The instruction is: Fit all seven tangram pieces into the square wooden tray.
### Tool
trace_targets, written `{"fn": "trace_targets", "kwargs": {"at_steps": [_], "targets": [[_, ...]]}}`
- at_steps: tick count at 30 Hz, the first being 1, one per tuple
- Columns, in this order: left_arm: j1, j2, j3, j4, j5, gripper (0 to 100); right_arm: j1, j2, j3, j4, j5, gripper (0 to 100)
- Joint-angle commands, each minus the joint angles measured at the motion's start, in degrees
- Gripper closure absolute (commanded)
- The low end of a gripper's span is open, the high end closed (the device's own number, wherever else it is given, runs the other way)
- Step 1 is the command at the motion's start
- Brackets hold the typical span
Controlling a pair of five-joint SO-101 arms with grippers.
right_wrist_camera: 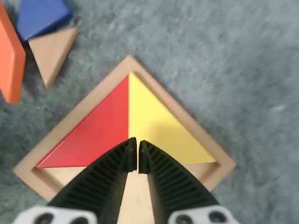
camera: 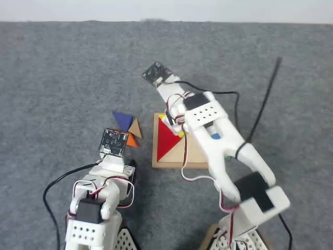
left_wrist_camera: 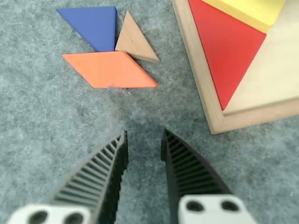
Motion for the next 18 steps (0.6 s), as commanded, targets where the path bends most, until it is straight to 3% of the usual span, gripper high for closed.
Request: {"fn": "trace_targets", "kwargs": {"at_steps": [1, 8, 18], "targets": [[0.0, -0.8, -0.3, 0.1, -0.3, 89, -0.6, 4.6, -7.2, -1.2, -1.1, 99.2], [-0.1, -0.8, -0.3, 0.1, -0.3, 89, 1.7, 12.7, -11.0, -0.7, -1.0, 99.2], [0.3, -0.8, -0.3, 0.1, -0.3, 89, 2.9, 7.7, -9.6, -1.0, -2.2, 99.2]]}}
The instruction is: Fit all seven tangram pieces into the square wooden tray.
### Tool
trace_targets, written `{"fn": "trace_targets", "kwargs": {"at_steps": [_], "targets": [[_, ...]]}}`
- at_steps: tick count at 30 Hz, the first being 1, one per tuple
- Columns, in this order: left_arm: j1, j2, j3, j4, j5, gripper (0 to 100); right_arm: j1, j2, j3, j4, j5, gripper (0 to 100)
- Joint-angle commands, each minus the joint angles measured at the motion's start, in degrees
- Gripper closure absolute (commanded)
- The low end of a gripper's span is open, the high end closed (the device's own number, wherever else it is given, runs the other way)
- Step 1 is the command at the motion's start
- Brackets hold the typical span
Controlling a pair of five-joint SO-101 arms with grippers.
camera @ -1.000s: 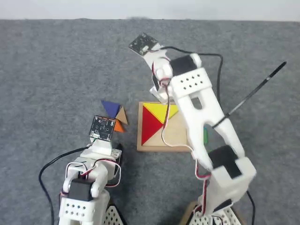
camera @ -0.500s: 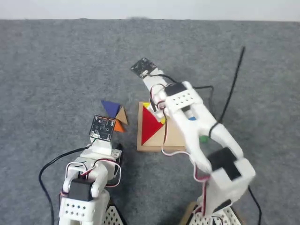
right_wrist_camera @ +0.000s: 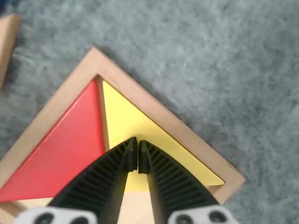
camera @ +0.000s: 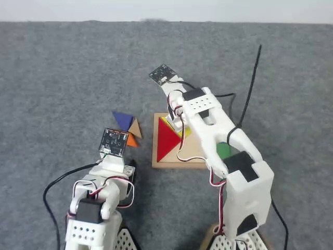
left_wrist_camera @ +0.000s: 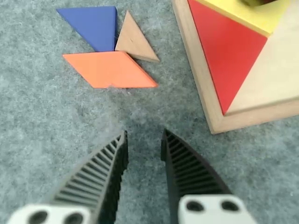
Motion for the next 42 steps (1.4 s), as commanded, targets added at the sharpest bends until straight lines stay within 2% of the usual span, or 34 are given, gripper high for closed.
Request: {"fn": "trace_targets", "kwargs": {"at_steps": [1, 8, 15, 19, 21, 25, 26, 31, 37, 42], "targets": [[0.3, -0.8, -0.3, 0.1, -0.3, 89, 0.2, -7.8, -1.2, -0.6, -3.0, 99.2], [0.3, -0.8, -0.3, 0.1, -0.3, 89, 2.4, -32.0, 10.9, 4.1, -6.2, 99.2], [0.4, -0.8, -0.3, 0.1, -0.3, 89, 12.6, -50.3, 34.2, 2.5, -5.6, 99.2], [-1.4, -0.8, -0.3, -0.8, -0.7, 89, 16.2, -50.8, 40.9, 1.5, -5.6, 99.2], [-6.2, -0.8, -0.3, -4.2, -3.3, 89, 16.5, -50.8, 43.0, 0.2, -5.6, 99.2], [-17.8, -0.8, -0.3, -11.6, -20.4, 89, 16.0, -50.8, 45.6, -1.4, -6.1, 99.2], [-19.8, -0.8, -0.3, -12.7, -22.7, 89, 15.7, -50.8, 46.0, -1.8, -6.1, 99.2], [-23.5, -0.4, -1.5, -12.7, -23.9, 89, 15.8, -47.3, 45.8, -2.2, -8.4, 99.2], [-23.6, 0.3, -15.8, -2.9, -25.3, 89, 15.9, -40.6, 44.4, -2.4, -9.4, 99.2], [-23.6, 14.6, -29.3, 0.4, -25.6, 89, 15.9, -42.7, 44.8, -2.5, -9.8, 99.2]]}}
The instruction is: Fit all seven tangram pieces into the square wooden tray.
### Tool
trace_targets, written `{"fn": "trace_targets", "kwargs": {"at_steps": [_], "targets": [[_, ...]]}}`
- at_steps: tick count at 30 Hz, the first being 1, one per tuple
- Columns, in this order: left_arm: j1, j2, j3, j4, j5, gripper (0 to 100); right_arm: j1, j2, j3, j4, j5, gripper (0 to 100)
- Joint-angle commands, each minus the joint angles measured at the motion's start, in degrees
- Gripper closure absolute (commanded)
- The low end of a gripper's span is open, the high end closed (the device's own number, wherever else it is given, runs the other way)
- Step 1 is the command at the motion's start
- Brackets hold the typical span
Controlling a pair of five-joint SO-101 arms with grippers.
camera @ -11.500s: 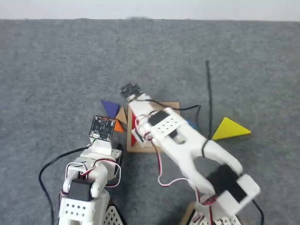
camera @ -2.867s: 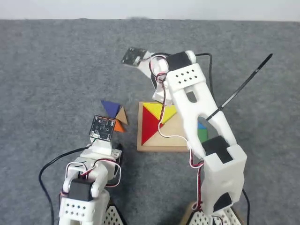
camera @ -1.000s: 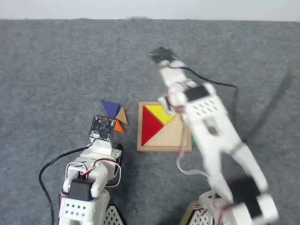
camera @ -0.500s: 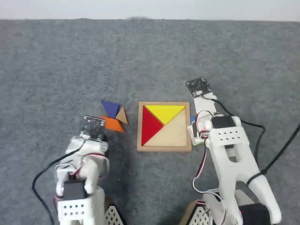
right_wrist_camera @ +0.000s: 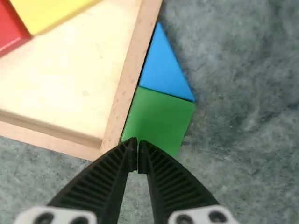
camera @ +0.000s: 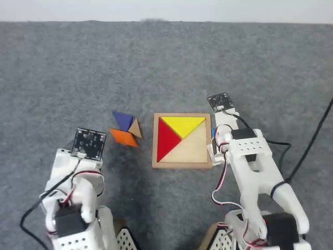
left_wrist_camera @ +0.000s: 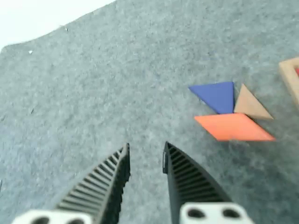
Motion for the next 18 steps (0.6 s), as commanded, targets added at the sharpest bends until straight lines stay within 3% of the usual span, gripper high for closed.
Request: {"fn": "trace_targets", "kwargs": {"at_steps": [1, 4, 9, 15, 18], "targets": [[-0.3, 16.8, -14.8, 2.2, -0.5, 89, 0.5, -2.9, -1.9, -0.9, -2.1, 99.2], [-0.1, 33.4, -24.4, 5.0, 2.5, 89, 0.5, -5.3, 0.1, -1.6, -2.2, 99.2], [6.3, 57.2, -36.7, 7.9, 9.8, 88, 0.5, -6.0, 2.9, -2.9, -2.3, 99.2], [11.7, 71.4, -40.5, 3.4, 25.2, 78, 0.5, -6.5, 3.7, -3.9, -2.7, 99.2], [12.8, 75.7, -40.6, 0.0, 32.2, 78, 0.6, -6.2, 3.7, -4.5, -2.5, 99.2]]}}
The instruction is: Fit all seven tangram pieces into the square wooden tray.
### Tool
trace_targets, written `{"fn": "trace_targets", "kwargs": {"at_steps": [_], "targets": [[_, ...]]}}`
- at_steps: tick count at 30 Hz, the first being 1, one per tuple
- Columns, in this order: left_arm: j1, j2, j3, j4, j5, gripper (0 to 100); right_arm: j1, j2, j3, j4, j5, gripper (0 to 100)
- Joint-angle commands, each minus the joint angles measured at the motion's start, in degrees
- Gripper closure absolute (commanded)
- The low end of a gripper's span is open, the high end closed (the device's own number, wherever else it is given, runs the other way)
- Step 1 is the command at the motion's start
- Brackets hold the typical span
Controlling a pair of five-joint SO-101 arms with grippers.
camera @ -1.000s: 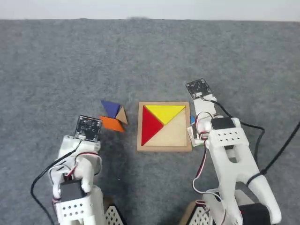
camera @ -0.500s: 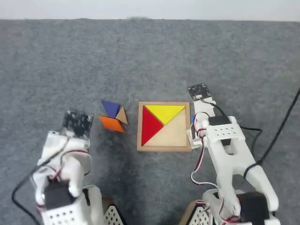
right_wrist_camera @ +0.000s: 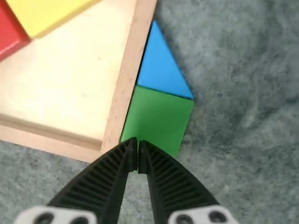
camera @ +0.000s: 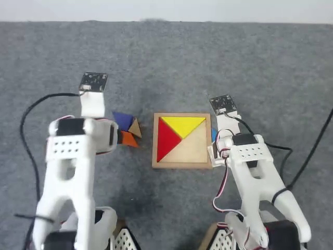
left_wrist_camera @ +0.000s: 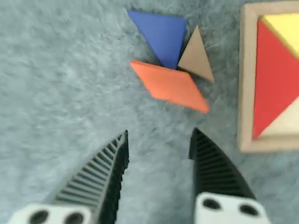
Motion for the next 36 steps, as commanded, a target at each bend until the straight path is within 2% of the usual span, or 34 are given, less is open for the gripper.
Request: {"fn": "trace_targets", "kwargs": {"at_steps": [1, 4, 11, 18, 22, 25, 30, 36], "targets": [[2.0, 6.0, -3.0, -5.6, 12.1, 78, 0.6, -2.2, -0.4, -1.4, -0.5, 99.2], [1.8, 11.2, -3.4, -8.5, 18.0, 77, 0.6, -2.1, -0.4, -1.3, -0.5, 99.2], [1.7, 24.4, -4.3, -16.1, 23.8, 71, 0.6, -2.2, -0.4, -1.3, -0.5, 99.2], [0.9, 34.0, -10.2, -16.2, 30.9, 71, 0.6, -2.2, -0.4, -1.4, -0.4, 99.2], [0.8, 38.2, -13.3, -14.6, 31.6, 71, 0.6, -2.2, -0.4, -1.4, -0.4, 99.2], [0.7, 39.6, -15.7, -12.9, 26.5, 73, 0.6, -2.2, -0.4, -1.4, -0.4, 99.2], [-2.0, 37.7, -17.1, -12.7, 12.6, 87, 0.6, -2.2, -0.4, -1.4, -0.4, 99.2], [-2.0, 37.0, -17.0, -10.5, -0.3, 92, 0.6, -2.4, -0.4, -1.4, -0.4, 99.2]]}}
